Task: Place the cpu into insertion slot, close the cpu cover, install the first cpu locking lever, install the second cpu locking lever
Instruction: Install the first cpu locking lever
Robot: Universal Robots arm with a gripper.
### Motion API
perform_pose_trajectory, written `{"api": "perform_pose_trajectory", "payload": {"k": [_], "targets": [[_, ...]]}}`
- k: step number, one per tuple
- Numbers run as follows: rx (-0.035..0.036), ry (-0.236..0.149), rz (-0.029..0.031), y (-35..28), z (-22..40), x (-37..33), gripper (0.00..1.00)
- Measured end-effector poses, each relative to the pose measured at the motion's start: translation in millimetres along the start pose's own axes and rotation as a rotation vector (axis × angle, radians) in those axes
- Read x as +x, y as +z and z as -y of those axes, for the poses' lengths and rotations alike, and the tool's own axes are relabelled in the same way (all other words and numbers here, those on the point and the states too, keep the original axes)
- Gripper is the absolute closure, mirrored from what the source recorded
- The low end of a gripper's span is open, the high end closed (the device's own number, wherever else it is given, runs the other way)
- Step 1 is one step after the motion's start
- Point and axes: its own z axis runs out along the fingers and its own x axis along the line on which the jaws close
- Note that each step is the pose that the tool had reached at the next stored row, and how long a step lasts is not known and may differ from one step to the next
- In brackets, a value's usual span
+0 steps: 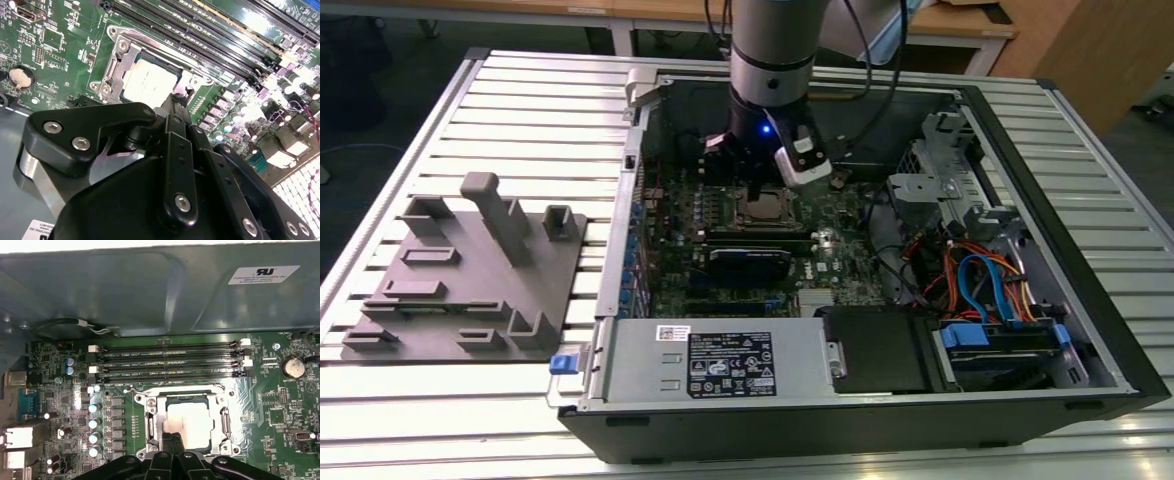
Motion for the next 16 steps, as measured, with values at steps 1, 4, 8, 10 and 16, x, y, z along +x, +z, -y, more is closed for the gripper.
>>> {"api": "perform_pose_trajectory", "payload": {"k": [1, 4, 8, 10, 16], "targets": [[0.0, 0.0, 0.0001, -1.2, -0.2, 0.0, 0.9], [-0.0002, 0.001, 0.0002, -4.5, -0.6, 0.0, 0.9], [0.0, 0.002, 0.0003, -4.6, -0.2, 5.0, 0.9], [-0.0002, 0.002, 0.0006, -4.7, 0.0, 9.5, 0.9], [-0.0001, 0.002, 0.0005, -4.9, 0.8, 20.6, 0.9]]}}
